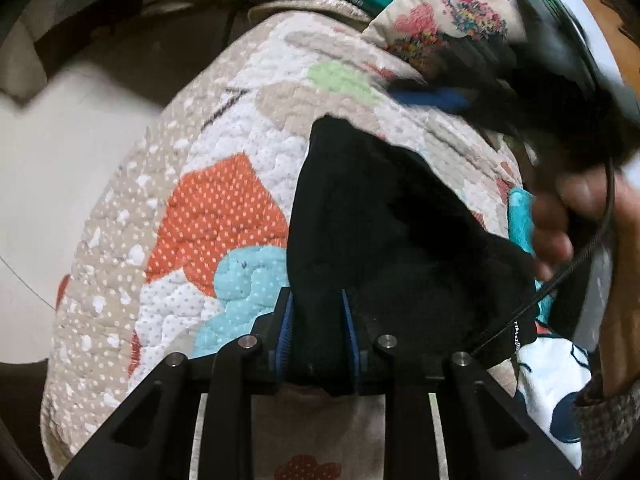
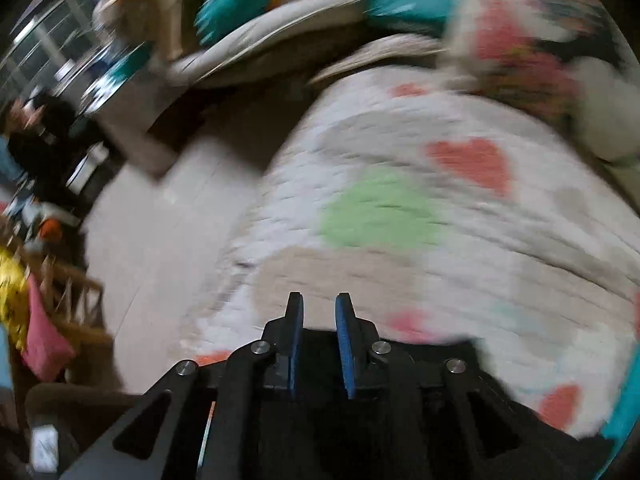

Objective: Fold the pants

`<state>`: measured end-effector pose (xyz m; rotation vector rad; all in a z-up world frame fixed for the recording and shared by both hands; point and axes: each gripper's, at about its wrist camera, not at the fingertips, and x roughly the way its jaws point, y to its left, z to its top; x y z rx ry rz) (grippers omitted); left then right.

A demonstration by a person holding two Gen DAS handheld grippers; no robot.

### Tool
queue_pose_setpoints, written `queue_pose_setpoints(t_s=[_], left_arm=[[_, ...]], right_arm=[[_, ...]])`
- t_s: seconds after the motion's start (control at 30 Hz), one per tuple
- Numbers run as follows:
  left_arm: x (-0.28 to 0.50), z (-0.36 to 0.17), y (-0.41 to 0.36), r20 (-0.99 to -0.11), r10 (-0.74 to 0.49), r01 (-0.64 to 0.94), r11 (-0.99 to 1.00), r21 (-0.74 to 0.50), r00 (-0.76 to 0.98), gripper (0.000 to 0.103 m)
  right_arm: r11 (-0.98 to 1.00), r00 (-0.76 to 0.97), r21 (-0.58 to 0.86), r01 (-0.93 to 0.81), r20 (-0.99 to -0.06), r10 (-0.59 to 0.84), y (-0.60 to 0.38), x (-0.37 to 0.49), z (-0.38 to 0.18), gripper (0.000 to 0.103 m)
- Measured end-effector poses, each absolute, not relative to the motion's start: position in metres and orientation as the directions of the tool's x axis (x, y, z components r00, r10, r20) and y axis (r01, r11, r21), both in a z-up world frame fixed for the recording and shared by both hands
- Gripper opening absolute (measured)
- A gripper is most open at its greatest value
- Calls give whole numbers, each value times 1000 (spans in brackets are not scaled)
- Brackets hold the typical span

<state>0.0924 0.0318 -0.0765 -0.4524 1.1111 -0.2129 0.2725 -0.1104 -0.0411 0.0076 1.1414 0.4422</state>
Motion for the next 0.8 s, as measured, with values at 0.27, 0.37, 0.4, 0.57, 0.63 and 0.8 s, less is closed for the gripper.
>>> queue_pose_setpoints(t_s=[0.27,0.37,0.4,0.57,0.63,0.8], left_arm=[[96,-79,24,-834,-330,-53,919,-391,441,28],[93,-89,12,-859,-298,-28,940,-340,416,30],[92,-89,9,-860,-285,-16,947,-321,424,30],[92,-90,3,-864,-262,11,958,-285,429,42],[94,-89,1,-866,-258,16,960,-278,428,42],[93,-77,2,-845,-290,35,951,-308,449,43]], right_arm=[[949,404,214,-233,-866,295,-187,182,-32,18],[961,368,185,-205,-895,250,-188,153,-61,18],[967,347,174,-187,-909,231,-190,147,-71,18],[992,393,121,-33,-911,124,-227,116,-81,26],[985,438,172,24,-887,145,-246,102,-71,26],[947,530,304,108,-823,204,-271,63,-54,37]])
